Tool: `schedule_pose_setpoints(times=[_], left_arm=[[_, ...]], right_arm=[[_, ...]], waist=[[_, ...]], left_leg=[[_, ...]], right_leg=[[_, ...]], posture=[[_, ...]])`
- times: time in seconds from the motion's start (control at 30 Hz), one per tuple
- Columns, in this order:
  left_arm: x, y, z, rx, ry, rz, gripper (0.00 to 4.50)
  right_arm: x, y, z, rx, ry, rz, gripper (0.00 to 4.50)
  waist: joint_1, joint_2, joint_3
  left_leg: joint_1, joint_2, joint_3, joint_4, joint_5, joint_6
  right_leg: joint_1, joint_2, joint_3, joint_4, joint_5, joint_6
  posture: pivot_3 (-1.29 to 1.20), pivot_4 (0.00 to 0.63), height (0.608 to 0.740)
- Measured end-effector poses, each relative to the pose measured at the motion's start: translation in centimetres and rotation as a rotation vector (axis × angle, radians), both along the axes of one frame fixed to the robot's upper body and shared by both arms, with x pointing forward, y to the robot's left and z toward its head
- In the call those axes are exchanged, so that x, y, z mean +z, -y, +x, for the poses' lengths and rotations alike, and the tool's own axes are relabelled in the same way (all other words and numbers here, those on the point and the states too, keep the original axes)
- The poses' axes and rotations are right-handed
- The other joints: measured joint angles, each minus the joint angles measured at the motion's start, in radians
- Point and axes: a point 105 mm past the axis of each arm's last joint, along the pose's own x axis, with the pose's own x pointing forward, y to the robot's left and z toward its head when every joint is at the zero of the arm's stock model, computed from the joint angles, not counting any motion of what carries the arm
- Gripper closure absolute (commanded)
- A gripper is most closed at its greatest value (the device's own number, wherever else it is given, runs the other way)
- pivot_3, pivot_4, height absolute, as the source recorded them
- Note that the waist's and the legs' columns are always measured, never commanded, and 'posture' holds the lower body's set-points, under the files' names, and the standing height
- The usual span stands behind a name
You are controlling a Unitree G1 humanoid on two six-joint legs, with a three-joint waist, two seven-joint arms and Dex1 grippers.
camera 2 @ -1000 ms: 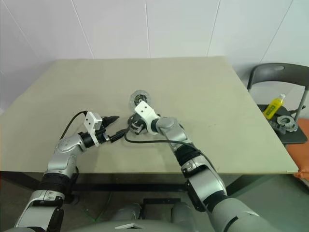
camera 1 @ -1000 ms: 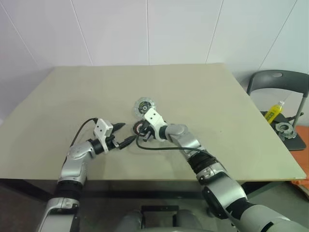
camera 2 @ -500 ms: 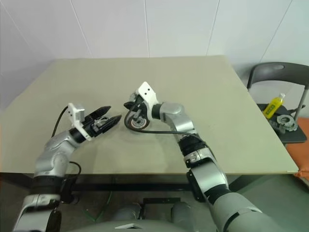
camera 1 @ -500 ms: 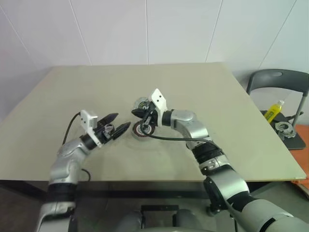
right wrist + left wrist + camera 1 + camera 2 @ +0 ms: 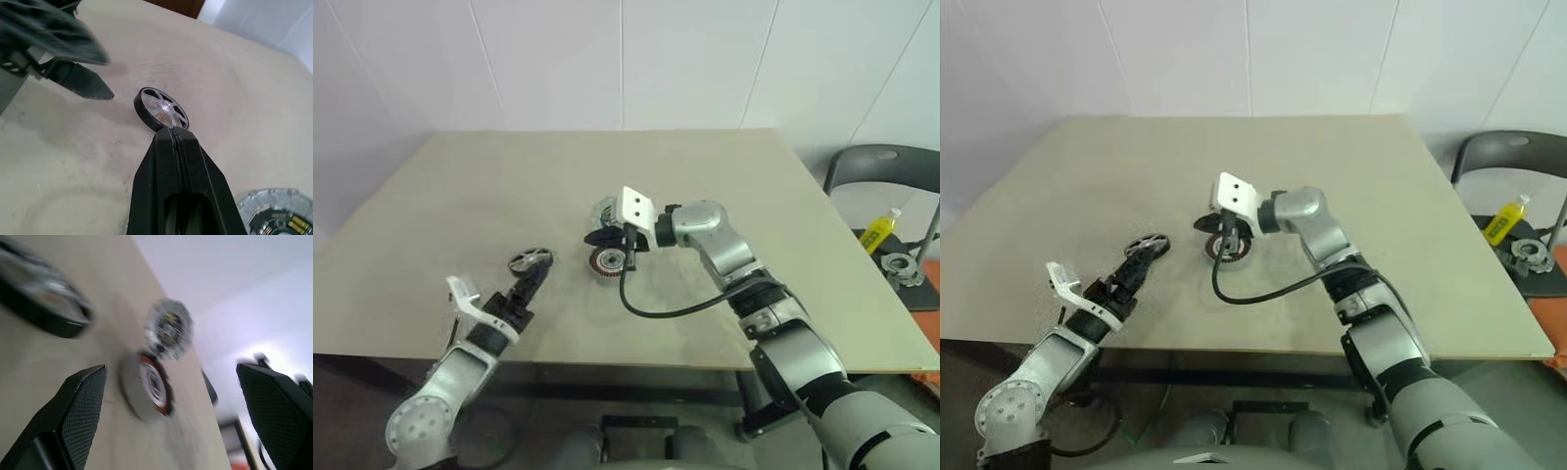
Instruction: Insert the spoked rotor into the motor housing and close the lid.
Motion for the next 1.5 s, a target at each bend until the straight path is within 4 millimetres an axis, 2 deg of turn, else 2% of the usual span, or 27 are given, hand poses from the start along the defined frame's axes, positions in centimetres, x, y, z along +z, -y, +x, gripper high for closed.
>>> schedule_pose_setpoints(times=[0.2,0.43,0.57,0.7,0.83,0.93,1.27,1.3,1.5], left_arm=[[-2.8,-1.5,0.0,0.13,-0.18,-0.051,0.0],[-3.0,-1.9,1.8,0.177,-0.179,-0.125,0.0],[-2.9,-2.4,3.4,0.199,-0.173,-0.167,0.0],[-2.5,-3.5,6.0,0.216,-0.152,-0.191,0.0],[-2.1,-2.6,7.8,0.161,-0.144,-0.194,0.0],[-1.5,-1.6,8.6,0.101,-0.134,-0.172,0.57],[-1.8,-0.5,8.1,-0.008,-0.172,-0.128,3.92],[-1.8,-0.3,8.1,-0.02,-0.171,-0.129,4.1],[-1.7,0.0,7.8,-0.068,-0.164,-0.145,4.09]], right_arm=[[1.2,1.1,-0.3,0.04,0.059,-0.042,4.48],[1.4,2.1,-0.5,0.038,0.065,-0.052,4.48],[1.2,2.5,-0.7,0.029,0.049,-0.048,4.48],[1.4,2.6,-0.9,0.026,0.051,-0.041,4.48],[1.2,2.7,-0.9,0.014,0.043,-0.038,4.48],[1.2,2.7,-0.8,0.006,0.041,-0.036,4.5],[1.1,3.1,-0.4,-0.02,0.033,-0.036,4.5],[1.0,3.3,-0.3,-0.026,0.026,-0.037,4.5],[1.2,4.7,-0.2,-0.05,-0.053,-0.016,4.5]], waist=[[0.01,0.0,0.0],[0.028,0.0,-0.001],[0.03,0.0,-0.001],[0.027,-0.001,-0.001],[0.027,-0.003,-0.001],[0.027,-0.003,-0.001],[0.025,-0.004,-0.001],[0.025,-0.004,-0.001],[0.027,-0.004,-0.001]], left_leg=[[-0.009,0.0,0.001,0.001,0.0,0.001],[-0.009,0.0,0.004,0.002,0.0,0.0],[-0.009,0.0,0.004,0.003,0.0,0.0],[-0.01,0.001,0.004,0.004,0.0,0.0],[-0.012,0.0,0.004,0.002,0.001,0.003],[-0.012,0.0,0.004,0.001,0.001,0.003],[-0.012,0.0,0.003,0.002,0.001,0.003],[-0.012,0.0,0.003,0.002,0.001,0.003],[-0.012,0.0,0.004,0.002,0.001,0.003]], right_leg=[[-0.009,0.001,0.0,0.0,0.001,-0.001],[-0.009,0.001,-0.001,0.0,0.001,-0.002],[-0.008,0.001,-0.002,0.0,0.002,-0.002],[-0.009,0.001,-0.002,-0.001,0.002,-0.003],[-0.011,0.001,-0.002,-0.001,0.004,0.001],[-0.011,0.001,-0.002,-0.001,0.004,0.002],[-0.011,0.001,-0.002,-0.001,0.005,0.002],[-0.011,0.002,-0.002,-0.001,0.005,0.002],[-0.011,0.001,-0.002,-0.001,0.005,0.002]], posture=[[0.0,0.0,0.74],[0.0,0.0,0.74],[0.0,0.0,0.74],[0.0,0.0,0.74],[0.0,0.0,0.74],[0.0,0.0,0.74],[0.0,0.0,0.74],[0.0,0.0,0.74],[0.0,0.0,0.74]])
